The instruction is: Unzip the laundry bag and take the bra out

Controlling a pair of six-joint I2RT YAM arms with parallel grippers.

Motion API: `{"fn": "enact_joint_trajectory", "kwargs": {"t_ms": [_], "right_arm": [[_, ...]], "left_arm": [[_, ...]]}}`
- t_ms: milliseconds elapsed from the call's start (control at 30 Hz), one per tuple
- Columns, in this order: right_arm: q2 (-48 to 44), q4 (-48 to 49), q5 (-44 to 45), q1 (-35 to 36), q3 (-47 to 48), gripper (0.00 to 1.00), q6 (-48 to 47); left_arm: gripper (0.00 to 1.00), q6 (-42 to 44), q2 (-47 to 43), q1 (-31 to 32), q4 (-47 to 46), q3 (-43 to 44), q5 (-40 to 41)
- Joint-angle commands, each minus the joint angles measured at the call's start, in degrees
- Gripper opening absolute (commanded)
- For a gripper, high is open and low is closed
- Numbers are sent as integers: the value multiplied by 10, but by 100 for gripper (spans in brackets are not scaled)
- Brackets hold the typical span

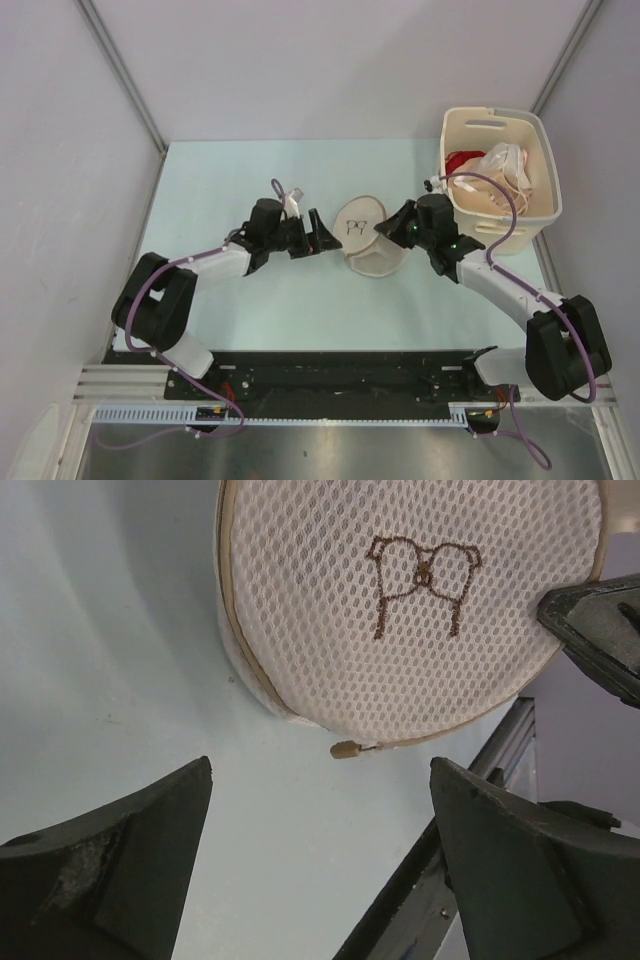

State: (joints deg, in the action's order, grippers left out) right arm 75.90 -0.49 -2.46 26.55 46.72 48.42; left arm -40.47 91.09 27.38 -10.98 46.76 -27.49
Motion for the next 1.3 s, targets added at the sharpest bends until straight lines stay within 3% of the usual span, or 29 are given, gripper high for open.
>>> {"fn": "enact_joint_trajectory", "kwargs": {"t_ms": [0,467,533,667,1133,1267], "right_arm": [[-35,50,-109,-23,0,0,3],[-29,77,-173,-31,-6,0,16],[-25,81,-178,-33,-6,0,21],[-24,85,-183,-37,-7,0,26],[-33,81,-191,-52,-11,0,28],[-24,85,-193,-53,-12,0,30]], "left_arm": [[94,-51,-25,-26,-118,-25,-64],[88,-134,4,-36,-231,-34,-107],[88,-134,5,-36,-232,-39,-104],[100,-138,8,-36,-240,-47,-105],[100,-153,43,-42,-256,-47,-107],[93,-177,46,-42,-286,-42,-112]]}}
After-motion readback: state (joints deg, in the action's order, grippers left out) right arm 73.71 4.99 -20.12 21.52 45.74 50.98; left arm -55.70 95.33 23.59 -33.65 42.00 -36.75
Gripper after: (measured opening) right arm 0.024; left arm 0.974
